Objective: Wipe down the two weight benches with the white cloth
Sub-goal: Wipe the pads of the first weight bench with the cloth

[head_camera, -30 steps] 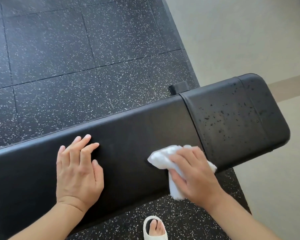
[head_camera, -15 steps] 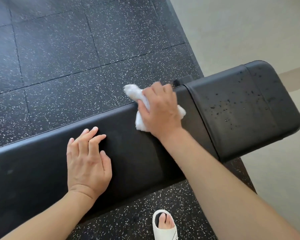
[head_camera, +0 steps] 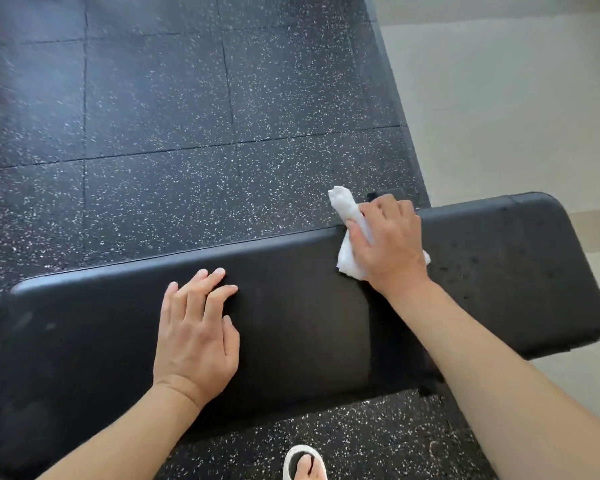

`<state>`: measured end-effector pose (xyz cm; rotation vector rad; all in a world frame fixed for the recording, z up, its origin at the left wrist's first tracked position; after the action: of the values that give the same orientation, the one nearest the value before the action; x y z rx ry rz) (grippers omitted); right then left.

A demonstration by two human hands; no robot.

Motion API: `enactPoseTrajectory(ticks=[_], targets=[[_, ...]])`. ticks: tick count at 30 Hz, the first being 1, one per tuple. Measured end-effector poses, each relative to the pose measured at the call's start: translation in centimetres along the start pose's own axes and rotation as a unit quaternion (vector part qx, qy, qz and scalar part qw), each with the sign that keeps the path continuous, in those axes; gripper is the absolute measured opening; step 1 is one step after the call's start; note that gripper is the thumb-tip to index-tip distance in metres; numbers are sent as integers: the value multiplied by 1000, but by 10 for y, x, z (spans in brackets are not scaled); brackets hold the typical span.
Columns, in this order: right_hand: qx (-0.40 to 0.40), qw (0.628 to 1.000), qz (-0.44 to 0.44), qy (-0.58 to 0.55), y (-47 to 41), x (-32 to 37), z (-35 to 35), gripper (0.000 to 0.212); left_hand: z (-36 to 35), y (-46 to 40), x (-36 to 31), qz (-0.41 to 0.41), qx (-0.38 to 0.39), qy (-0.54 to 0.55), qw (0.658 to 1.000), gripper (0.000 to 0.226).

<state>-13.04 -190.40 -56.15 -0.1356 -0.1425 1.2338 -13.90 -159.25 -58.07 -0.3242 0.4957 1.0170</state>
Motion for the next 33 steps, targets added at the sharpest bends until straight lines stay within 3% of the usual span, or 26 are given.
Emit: enactPoseTrajectory(ticks=[4,11,19,23,27,30,33], targets=[[67,996,37,52,-19,45,-12,33,0,-2,1,-1,1,5,1000,42],[104,986,129,-30,-20,176,-23,27,-3,0,4,-4,5,25,1000,45],[180,962,204,-31,-29,199,-28,31,1,1,8,-3,19,28,999,45],[254,934,241,-66,-34,183,-33,35,-3,4,7,9,22,20,1000,46],[320,892,319,-12,-41,128,-40,54,1,-1,5,13,16,-2,1000,42],[349,898,266,-47,-56,50,-37,33,9,-16,-1,52,1,-6,999,38],[411,875,249,-65,-67,-4,-41,28,12,-40,-2,116,-19,-13,993,38]])
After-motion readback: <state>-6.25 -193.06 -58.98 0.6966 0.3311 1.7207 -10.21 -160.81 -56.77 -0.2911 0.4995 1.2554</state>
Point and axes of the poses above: each hand's wrist, its own y-axis away from the middle knuckle, its own z-axis out of the back of the hand, x = y × z, the point moved 7 cm from there along -y, towards the middle knuckle, and after that the axes turned 14 degrees about y, right-handed, at the moved point
